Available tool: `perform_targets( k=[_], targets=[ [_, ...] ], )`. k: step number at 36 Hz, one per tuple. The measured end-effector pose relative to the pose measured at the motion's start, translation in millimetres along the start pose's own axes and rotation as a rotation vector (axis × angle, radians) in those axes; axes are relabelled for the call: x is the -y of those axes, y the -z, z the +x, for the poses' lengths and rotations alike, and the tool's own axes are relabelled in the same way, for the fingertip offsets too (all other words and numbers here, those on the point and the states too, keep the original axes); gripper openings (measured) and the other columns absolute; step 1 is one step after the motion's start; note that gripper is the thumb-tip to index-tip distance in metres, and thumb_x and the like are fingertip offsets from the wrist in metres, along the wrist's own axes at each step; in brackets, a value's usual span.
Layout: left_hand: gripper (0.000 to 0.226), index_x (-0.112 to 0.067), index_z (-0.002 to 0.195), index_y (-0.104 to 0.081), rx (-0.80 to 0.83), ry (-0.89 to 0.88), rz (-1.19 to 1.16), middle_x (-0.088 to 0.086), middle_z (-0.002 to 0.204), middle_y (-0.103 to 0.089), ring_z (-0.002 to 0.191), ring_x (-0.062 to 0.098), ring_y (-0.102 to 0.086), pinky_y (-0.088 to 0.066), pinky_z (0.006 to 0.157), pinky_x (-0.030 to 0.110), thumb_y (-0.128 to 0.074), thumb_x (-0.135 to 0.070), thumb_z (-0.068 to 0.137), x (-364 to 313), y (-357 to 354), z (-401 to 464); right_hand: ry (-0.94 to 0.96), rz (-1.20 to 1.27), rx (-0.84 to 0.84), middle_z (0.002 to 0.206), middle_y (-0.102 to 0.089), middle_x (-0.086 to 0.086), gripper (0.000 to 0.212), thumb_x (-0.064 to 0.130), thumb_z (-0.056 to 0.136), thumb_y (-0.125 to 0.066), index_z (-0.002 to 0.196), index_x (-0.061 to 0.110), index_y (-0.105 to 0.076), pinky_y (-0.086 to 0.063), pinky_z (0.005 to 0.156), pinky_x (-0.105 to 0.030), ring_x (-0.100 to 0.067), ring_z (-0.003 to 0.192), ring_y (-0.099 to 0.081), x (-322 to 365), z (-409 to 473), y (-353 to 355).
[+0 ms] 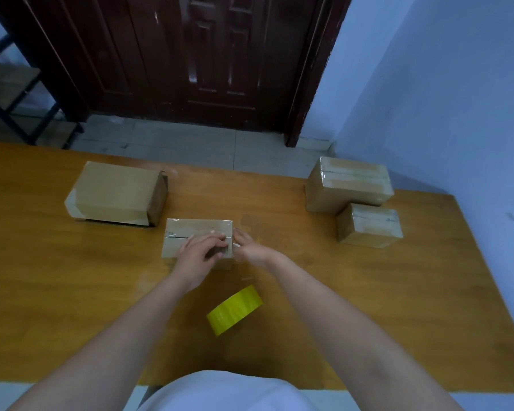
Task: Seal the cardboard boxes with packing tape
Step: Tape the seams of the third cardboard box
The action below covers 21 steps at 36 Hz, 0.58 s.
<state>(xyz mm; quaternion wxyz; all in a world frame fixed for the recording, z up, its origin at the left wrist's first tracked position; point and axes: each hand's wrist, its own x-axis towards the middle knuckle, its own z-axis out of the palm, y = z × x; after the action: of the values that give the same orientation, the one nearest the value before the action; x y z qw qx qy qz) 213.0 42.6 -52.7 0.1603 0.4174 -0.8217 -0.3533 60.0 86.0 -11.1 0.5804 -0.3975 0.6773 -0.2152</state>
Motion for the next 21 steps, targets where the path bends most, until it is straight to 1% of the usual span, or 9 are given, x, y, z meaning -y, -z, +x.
perform_targets(
  k=[2, 4, 5, 7, 10, 13, 16, 19, 21],
  targets=[
    [0.025, -0.022, 0.112, -0.068, 0.011, 0.000, 0.018, -0.011, 0.131, -0.057, 0.129, 0.015, -0.043, -0.016, 0.111, 0.037, -0.066, -0.015, 0.088, 0, 1, 0, 0.012, -0.020, -0.128, 0.154, -0.019, -0.007, 0.060, 0.011, 0.091, -0.055, 0.146, 0.010, -0.032, -0.031, 0.097, -0.019, -0.023, 0.141, -0.023, -9, 6, 9],
    [0.024, -0.022, 0.111, -0.069, 0.007, -0.004, 0.021, -0.010, 0.131, -0.058, 0.130, 0.015, -0.043, -0.017, 0.111, 0.037, -0.066, -0.015, 0.088, 1, 1, 0, 0.031, -0.132, -0.249, 0.143, -0.033, -0.009, 0.049, 0.010, 0.091, -0.055, 0.138, 0.003, -0.044, -0.030, 0.103, -0.025, -0.026, 0.135, -0.035, -17, 8, 14],
    [0.024, -0.021, 0.111, -0.069, 0.000, -0.005, 0.018, -0.010, 0.131, -0.058, 0.130, 0.015, -0.043, -0.018, 0.111, 0.037, -0.067, -0.015, 0.088, 1, 0, 0, 0.043, -0.191, -0.274, 0.135, -0.038, -0.009, 0.047, 0.012, 0.089, -0.059, 0.133, 0.001, -0.049, -0.033, 0.105, -0.029, -0.029, 0.129, -0.041, -20, 6, 13],
    [0.024, -0.021, 0.111, -0.069, -0.005, -0.003, 0.018, -0.010, 0.131, -0.058, 0.130, 0.014, -0.043, -0.017, 0.110, 0.035, -0.067, -0.014, 0.088, 0, 0, -1, 0.076, -0.343, -0.255, 0.126, -0.041, -0.008, 0.041, 0.018, 0.086, -0.063, 0.125, 0.005, -0.054, -0.039, 0.102, -0.038, -0.030, 0.122, -0.046, -28, 1, 10],
    [0.024, -0.021, 0.111, -0.069, -0.006, -0.003, 0.023, -0.010, 0.131, -0.058, 0.130, 0.014, -0.043, -0.018, 0.111, 0.036, -0.067, -0.015, 0.087, 0, 0, -1, 0.164, -0.654, -0.223, 0.131, -0.041, -0.003, 0.037, 0.029, 0.085, -0.060, 0.120, 0.017, -0.056, -0.038, 0.100, -0.044, -0.026, 0.123, -0.042, -36, -4, 4],
    [0.024, -0.022, 0.110, -0.069, -0.006, -0.005, 0.016, -0.011, 0.130, -0.058, 0.130, 0.013, -0.043, -0.019, 0.111, 0.037, -0.067, -0.014, 0.087, 0, 0, -1, 0.229, -0.857, -0.241, 0.130, -0.043, -0.002, 0.041, 0.037, 0.087, -0.060, 0.122, 0.018, -0.057, -0.034, 0.099, -0.043, -0.025, 0.122, -0.041, -35, -3, -5],
    [0.024, -0.022, 0.111, -0.068, 0.000, 0.001, 0.013, -0.012, 0.132, -0.057, 0.131, 0.011, -0.041, -0.016, 0.111, 0.033, -0.066, -0.015, 0.088, 0, -1, -1, 0.293, -0.947, -0.299, 0.130, -0.048, -0.003, 0.038, 0.031, 0.090, -0.059, 0.125, 0.017, -0.057, -0.031, 0.100, -0.040, -0.024, 0.123, -0.042, -33, 0, -11],
    [0.024, -0.023, 0.112, -0.068, 0.003, 0.005, 0.008, -0.013, 0.132, -0.056, 0.132, 0.009, -0.039, -0.014, 0.112, 0.033, -0.065, -0.016, 0.089, 1, -1, -1, 0.390, -1.030, -0.342, 0.130, -0.053, -0.002, 0.032, 0.026, 0.093, -0.054, 0.123, 0.016, -0.060, -0.028, 0.098, -0.036, -0.023, 0.124, -0.044, -32, 2, -10],
    [0.024, -0.023, 0.111, -0.068, 0.002, 0.000, 0.009, -0.013, 0.132, -0.056, 0.131, 0.008, -0.040, -0.016, 0.112, 0.034, -0.065, -0.015, 0.089, 1, -1, -1, 0.426, -1.120, -0.343, 0.129, -0.056, -0.001, 0.030, 0.025, 0.092, -0.055, 0.120, 0.016, -0.064, -0.027, 0.097, -0.033, -0.022, 0.122, -0.047, -32, 4, -8]
  ],
)
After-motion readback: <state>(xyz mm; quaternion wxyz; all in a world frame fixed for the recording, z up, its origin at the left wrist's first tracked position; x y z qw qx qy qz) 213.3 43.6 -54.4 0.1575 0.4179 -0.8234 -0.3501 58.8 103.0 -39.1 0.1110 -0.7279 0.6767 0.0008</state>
